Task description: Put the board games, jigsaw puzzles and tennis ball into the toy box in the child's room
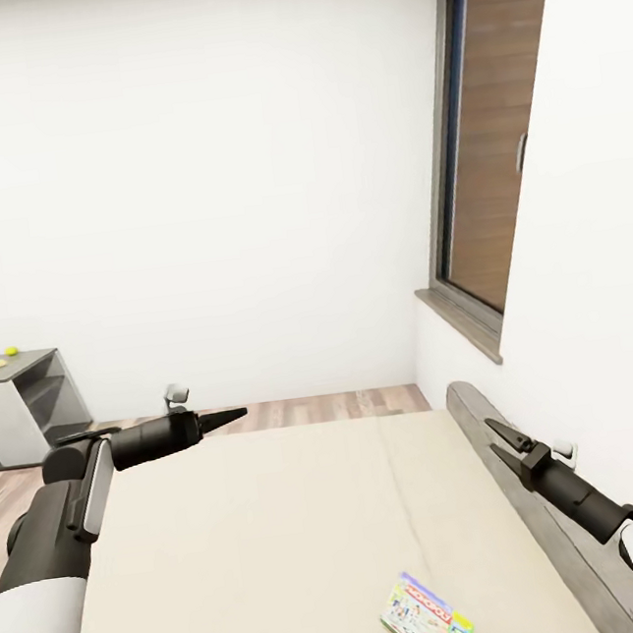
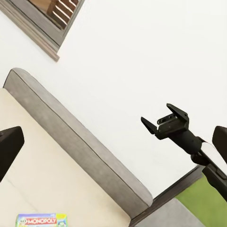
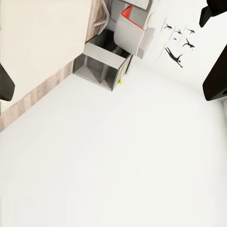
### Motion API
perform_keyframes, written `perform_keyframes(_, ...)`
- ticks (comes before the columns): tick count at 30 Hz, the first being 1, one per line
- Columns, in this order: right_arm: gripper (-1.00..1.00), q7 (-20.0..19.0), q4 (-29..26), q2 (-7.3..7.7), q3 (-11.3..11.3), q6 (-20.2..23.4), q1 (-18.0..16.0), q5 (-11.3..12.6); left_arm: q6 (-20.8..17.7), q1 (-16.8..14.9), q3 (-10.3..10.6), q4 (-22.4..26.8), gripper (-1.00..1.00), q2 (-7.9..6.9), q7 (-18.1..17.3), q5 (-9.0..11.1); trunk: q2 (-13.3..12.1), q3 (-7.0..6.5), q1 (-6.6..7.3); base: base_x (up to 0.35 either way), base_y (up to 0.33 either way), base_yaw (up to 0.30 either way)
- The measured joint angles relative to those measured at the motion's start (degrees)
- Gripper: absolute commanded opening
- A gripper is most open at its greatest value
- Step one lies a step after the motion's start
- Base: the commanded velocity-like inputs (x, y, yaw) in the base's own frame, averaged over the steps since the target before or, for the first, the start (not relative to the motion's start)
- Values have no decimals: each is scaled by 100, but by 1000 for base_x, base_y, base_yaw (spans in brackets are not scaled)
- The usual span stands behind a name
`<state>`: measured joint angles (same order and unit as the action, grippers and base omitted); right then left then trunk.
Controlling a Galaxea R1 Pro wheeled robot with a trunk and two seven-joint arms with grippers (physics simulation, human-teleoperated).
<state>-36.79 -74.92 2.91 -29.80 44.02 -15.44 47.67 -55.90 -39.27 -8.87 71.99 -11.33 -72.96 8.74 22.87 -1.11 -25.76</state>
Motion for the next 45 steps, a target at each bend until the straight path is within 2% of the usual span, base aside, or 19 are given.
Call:
perform_keyframes(10,100,-3,0,0,0,0,0,1,3,0,0,1,100,0,-3,-2,1,0,0,0,-151,0)
perform_keyframes(45,100,-2,2,-5,0,-49,0,0,9,0,0,1,100,-1,-18,-3,1,0,0,0,-5,0)
